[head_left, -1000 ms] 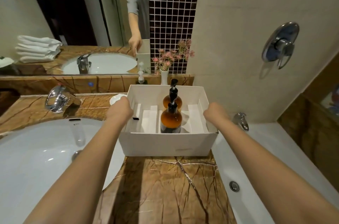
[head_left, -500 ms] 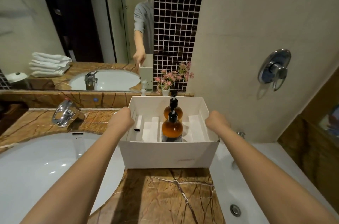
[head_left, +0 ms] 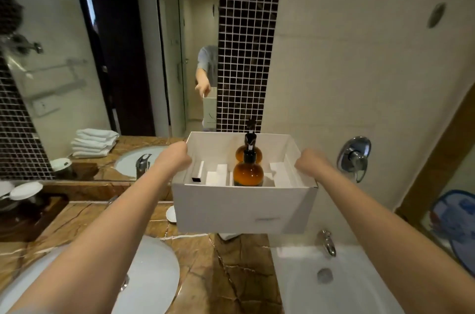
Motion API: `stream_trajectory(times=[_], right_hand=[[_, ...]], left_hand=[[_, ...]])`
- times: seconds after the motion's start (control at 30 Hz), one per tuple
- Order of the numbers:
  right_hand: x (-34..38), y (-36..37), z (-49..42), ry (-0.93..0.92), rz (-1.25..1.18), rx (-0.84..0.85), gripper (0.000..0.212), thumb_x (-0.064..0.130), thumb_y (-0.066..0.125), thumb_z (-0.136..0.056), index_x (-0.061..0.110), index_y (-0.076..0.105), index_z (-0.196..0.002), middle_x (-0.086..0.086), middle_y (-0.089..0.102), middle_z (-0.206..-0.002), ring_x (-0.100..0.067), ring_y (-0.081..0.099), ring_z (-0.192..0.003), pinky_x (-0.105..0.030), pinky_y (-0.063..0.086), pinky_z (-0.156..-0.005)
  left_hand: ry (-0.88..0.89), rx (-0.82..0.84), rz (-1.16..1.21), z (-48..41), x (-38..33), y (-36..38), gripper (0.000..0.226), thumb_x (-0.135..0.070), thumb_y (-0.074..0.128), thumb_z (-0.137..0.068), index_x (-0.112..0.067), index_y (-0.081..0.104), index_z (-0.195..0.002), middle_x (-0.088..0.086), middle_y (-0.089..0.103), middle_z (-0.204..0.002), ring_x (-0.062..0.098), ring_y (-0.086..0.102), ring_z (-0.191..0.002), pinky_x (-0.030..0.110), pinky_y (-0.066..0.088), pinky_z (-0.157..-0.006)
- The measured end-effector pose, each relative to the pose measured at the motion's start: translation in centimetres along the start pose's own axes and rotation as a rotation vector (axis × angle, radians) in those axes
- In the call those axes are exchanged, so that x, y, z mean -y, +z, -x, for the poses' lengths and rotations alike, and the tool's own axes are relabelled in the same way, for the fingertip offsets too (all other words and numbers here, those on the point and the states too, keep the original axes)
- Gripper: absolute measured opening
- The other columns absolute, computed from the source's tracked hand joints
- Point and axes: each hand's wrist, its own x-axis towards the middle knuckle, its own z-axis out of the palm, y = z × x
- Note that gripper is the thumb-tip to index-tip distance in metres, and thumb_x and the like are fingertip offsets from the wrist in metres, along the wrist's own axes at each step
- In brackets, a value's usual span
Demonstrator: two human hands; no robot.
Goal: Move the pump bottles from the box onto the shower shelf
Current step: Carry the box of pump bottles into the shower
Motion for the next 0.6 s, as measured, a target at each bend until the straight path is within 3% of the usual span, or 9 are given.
stream_trajectory(times=[0.1,0.33,0.43,0.6], right_hand=[[0.7,-3.5,0.4,-0.026,0.015,-0.006,0.031,0.013,0.045,-0.088,0.004,0.059,-0.114,-0.015,0.064,-0.112,-0.028,0.055,-0.079,-0.028,0.041,-0.065],[0.0,-7.2,1.5,-0.029,-0.025,-0.062,0.025,0.015,0.048,-0.088,0.005,0.060,-0.107,-0.010,0.059,-0.091,-0.028,0.056,-0.078,-0.033,0.046,-0.067],[-1.2,-7.8,2.1,-0.020,-0.019,-0.067,0.027,0.012,0.048,-0.086,0.001,0.061,-0.108,-0.016,0.064,-0.098,-0.032,0.059,-0.078,-0.030,0.045,-0.064],[-3.8,-8.8,3.1,0.028,-0.007,-0.063,0.030,0.010,0.047,-0.087,-0.003,0.060,-0.110,-0.020,0.065,-0.108,-0.033,0.060,-0.082,-0.027,0.043,-0.057]], left_hand=[[0.018,-0.019,-0.021,0.5,-1.6,-3.3,0.019,-0.003,0.043,-0.083,-0.001,0.054,-0.098,0.015,0.059,-0.100,0.030,0.055,-0.091,0.033,0.039,-0.069],[0.070,-0.082,-0.039,2.0,-4.5,-6.5,0.002,-0.005,0.045,-0.084,-0.007,0.044,-0.085,0.007,0.049,-0.082,0.024,0.049,-0.079,0.032,0.037,-0.066],[0.100,-0.099,-0.033,2.2,-5.4,-6.2,0.003,-0.005,0.044,-0.085,-0.008,0.044,-0.084,0.003,0.045,-0.071,0.020,0.048,-0.071,0.028,0.036,-0.060],[0.148,-0.053,-0.031,1.9,-7.4,-4.7,0.004,-0.006,0.043,-0.085,-0.007,0.046,-0.087,0.004,0.046,-0.072,0.024,0.050,-0.077,0.031,0.037,-0.064]])
